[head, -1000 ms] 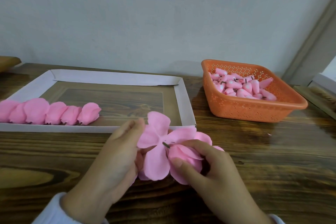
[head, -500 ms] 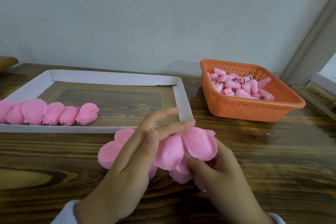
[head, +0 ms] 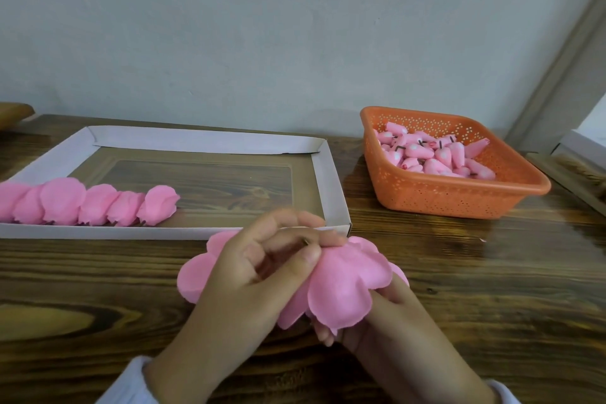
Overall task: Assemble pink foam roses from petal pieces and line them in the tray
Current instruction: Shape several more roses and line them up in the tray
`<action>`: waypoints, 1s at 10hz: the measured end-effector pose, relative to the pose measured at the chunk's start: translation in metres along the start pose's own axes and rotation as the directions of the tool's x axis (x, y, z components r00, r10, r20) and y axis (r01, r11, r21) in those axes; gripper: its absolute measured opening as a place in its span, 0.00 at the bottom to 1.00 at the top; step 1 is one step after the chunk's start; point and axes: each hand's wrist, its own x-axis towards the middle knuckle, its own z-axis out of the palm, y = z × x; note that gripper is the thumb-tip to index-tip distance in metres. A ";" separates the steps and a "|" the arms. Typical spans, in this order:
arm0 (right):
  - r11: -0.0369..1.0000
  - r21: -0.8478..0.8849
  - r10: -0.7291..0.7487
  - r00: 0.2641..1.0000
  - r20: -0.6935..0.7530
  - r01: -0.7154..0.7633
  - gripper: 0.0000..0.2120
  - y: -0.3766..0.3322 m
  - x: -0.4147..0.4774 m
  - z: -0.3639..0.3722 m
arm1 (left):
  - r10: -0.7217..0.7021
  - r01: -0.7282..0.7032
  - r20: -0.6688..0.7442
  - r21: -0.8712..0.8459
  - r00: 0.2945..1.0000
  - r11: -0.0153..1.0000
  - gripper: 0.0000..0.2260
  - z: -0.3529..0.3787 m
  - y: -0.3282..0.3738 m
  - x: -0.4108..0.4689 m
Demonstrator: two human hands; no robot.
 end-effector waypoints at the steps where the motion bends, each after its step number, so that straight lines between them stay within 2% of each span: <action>1: 0.996 0.084 -0.005 0.999 0.047 0.001 0.10 -0.001 -0.008 -0.005 | -0.032 0.032 -0.024 0.022 0.999 0.999 0.07 -0.001 -0.001 0.000; 2: 0.995 0.096 0.006 0.998 0.058 -0.012 0.11 0.001 -0.008 -0.008 | -0.050 0.050 -0.021 -0.029 0.999 0.998 0.07 0.000 -0.001 0.001; 3: 0.993 0.115 0.002 0.997 0.076 -0.011 0.11 -0.001 -0.007 -0.004 | -0.066 0.066 0.042 -0.002 0.997 0.998 0.09 0.002 -0.002 0.001; 4: 0.992 0.124 0.008 0.999 0.045 -0.014 0.17 -0.002 -0.009 -0.002 | -0.171 0.173 0.109 -0.015 0.979 0.985 0.12 0.003 -0.004 0.000; 6: 1.000 -0.023 0.009 1.000 0.018 -0.008 0.19 -0.006 -0.010 0.000 | -0.126 0.111 0.097 0.146 0.987 0.983 0.15 0.004 -0.003 -0.001; 7: 0.987 -0.146 -0.066 0.998 -0.002 0.066 0.17 -0.012 -0.010 -0.003 | 0.011 -0.028 0.053 0.316 0.999 0.948 0.13 0.002 -0.003 0.000; 8: 0.985 -0.113 -0.152 0.968 -0.202 0.131 0.20 -0.014 -0.008 -0.010 | 0.158 -0.160 0.047 0.516 0.986 0.842 0.14 -0.003 -0.004 0.001; 9: 0.917 -0.308 -0.361 0.859 -0.364 0.255 0.21 -0.014 -0.007 -0.016 | 0.206 -0.196 0.059 0.631 0.977 0.750 0.14 -0.005 -0.005 0.000; 10: 0.732 -0.541 -0.597 0.773 -0.216 0.414 0.08 -0.017 -0.011 -0.008 | 0.178 -0.229 0.147 0.692 0.973 0.684 0.14 -0.003 -0.006 -0.002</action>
